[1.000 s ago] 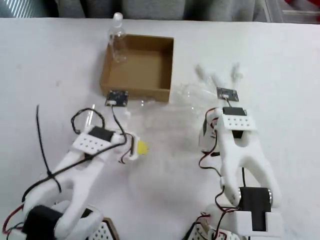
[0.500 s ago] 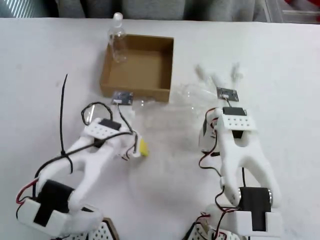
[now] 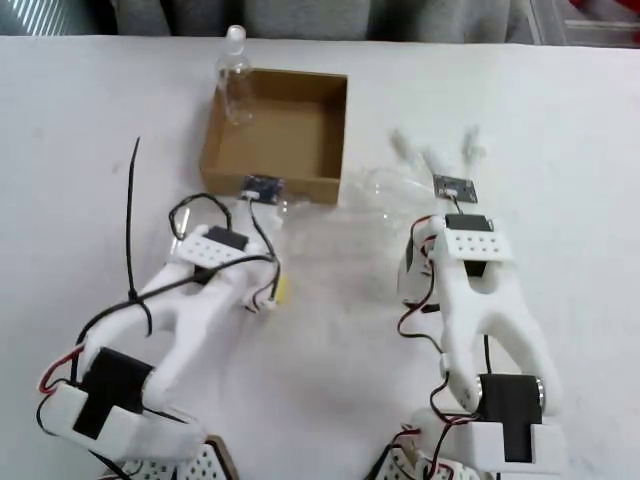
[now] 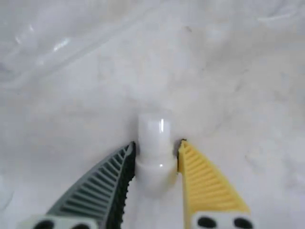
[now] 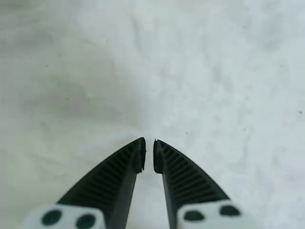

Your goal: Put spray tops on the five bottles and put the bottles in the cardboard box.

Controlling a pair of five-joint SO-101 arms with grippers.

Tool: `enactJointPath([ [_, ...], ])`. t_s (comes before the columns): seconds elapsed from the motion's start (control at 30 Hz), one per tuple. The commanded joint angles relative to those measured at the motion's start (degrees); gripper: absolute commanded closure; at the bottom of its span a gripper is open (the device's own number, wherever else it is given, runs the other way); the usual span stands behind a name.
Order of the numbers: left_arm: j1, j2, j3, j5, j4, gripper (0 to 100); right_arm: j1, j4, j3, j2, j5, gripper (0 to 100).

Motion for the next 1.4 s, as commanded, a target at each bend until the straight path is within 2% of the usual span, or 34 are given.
enactJointPath([
  [0.0, -0.57, -3.12, -1.32, -1.76, 2.64, 87, 0.22, -0.66, -0.18, -1.71, 0.62, 98.2],
  [0.23, -1.1, -15.43, -1.05, -2.02, 8.7, 87, 0.22, -1.63, 0.18, -1.71, 0.62, 98.1],
  [0.33, -4.7, -21.93, 1.05, -2.11, 9.67, 86, 0.22, -3.47, 1.49, -1.71, 0.62, 98.1],
  [0.5, -15.96, -31.87, 7.03, -6.77, 5.98, 87, 0.31, -3.65, 1.58, -1.8, 0.62, 98.1],
  [0.67, -27.65, -39.78, 9.49, -6.95, 5.45, 86, 0.31, -3.65, 1.67, -1.8, 0.62, 98.1],
  [0.83, -43.38, -43.38, 12.84, -6.86, 4.04, 86, 0.13, -4.0, 1.32, -1.8, 0.62, 98.1],
  [0.93, -51.12, -41.89, 16.97, -6.86, -2.29, 86, -2.07, -5.49, 1.23, -2.24, 0.35, 98.1],
  [1.07, -57.89, -36.35, 18.73, -6.86, -9.49, 87, -8.48, -5.49, 1.14, -2.51, 0.09, 98.1],
  [1.3, -60.35, -15.6, 7.56, -6.86, -9.58, 87, -19.74, -6.55, 0.62, -7.78, 0.0, 98.1],
  [1.37, -61.05, -8.92, 3.08, -6.86, -8.53, 87, -22.29, -6.37, -1.14, -9.36, -2.2, 98.2],
])
